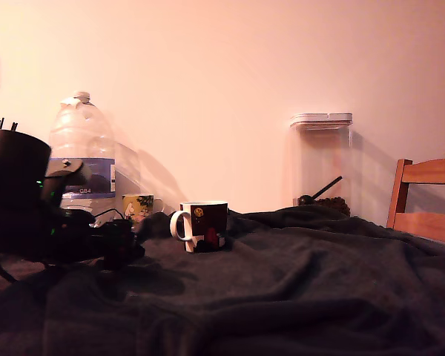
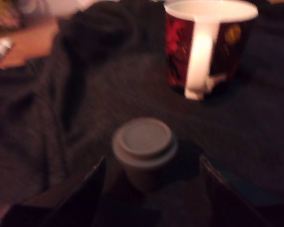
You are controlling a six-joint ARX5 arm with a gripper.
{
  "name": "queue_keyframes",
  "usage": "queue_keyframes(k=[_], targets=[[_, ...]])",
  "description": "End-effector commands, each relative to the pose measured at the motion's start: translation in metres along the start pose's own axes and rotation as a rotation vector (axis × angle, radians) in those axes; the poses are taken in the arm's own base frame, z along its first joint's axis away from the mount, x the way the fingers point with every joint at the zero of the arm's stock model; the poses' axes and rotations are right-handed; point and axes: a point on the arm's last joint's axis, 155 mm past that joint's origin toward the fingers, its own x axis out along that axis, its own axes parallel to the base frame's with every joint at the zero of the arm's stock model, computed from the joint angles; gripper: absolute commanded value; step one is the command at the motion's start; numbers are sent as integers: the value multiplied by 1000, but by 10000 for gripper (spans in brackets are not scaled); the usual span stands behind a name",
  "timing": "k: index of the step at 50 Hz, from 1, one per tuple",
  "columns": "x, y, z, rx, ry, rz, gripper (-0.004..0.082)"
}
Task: Pick up the coffee capsules from the table one by one and drop them inside the nearest coffee cup
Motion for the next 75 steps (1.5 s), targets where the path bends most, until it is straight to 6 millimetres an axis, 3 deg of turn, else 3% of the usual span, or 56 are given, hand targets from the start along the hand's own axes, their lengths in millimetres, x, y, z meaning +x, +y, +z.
queue_keyframes(k=[1, 13, 25, 37, 48, 75], targets=[[3, 0, -10, 9, 20, -4, 571], [3, 0, -10, 7, 22, -4, 552], [4, 0, -13, 5, 35, -4, 303], [4, -2, -14, 5, 36, -11, 197], [4, -2, -10, 19, 22, -12, 195], [-10, -30, 52, 63, -100, -143, 195]])
